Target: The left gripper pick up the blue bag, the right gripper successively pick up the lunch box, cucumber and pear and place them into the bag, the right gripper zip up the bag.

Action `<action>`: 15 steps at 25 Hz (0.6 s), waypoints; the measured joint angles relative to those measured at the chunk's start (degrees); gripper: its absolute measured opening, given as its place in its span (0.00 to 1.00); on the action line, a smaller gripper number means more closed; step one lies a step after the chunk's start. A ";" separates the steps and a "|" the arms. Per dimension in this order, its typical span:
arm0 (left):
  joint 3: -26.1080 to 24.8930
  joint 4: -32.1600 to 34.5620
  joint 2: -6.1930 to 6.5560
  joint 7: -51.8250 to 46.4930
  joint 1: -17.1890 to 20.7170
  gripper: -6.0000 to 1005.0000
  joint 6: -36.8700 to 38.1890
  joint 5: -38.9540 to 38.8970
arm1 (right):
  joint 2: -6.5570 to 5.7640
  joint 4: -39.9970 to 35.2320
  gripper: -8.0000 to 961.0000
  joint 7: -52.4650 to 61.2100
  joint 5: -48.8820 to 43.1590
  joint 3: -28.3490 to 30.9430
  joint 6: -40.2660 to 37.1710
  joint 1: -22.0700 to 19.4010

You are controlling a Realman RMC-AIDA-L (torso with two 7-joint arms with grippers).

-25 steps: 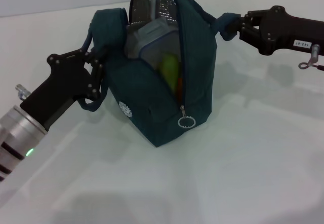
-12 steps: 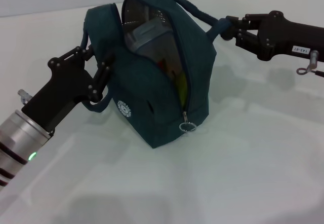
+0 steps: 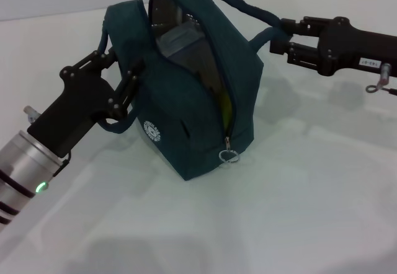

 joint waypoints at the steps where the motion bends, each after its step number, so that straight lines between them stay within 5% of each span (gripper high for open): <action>1: -0.02 0.02 -0.02 -0.07 -0.06 0.40 -0.13 -0.04 | -0.21 -0.06 0.38 -0.06 -0.23 0.01 0.00 -0.15; 3: -0.04 0.07 -0.07 -0.13 -0.29 0.40 -0.26 -0.11 | -0.72 -0.25 0.50 -0.43 -0.52 0.18 -0.09 -0.77; 11: -0.14 0.10 -0.14 -0.01 -1.16 0.40 -2.49 -0.36 | -1.92 -0.55 0.50 -4.75 -0.62 0.61 -1.57 -3.26; 15: -0.14 -0.02 -0.16 0.00 -1.40 0.40 -2.58 -0.38 | -1.46 -0.45 0.50 -9.49 2.21 1.45 -6.11 -5.01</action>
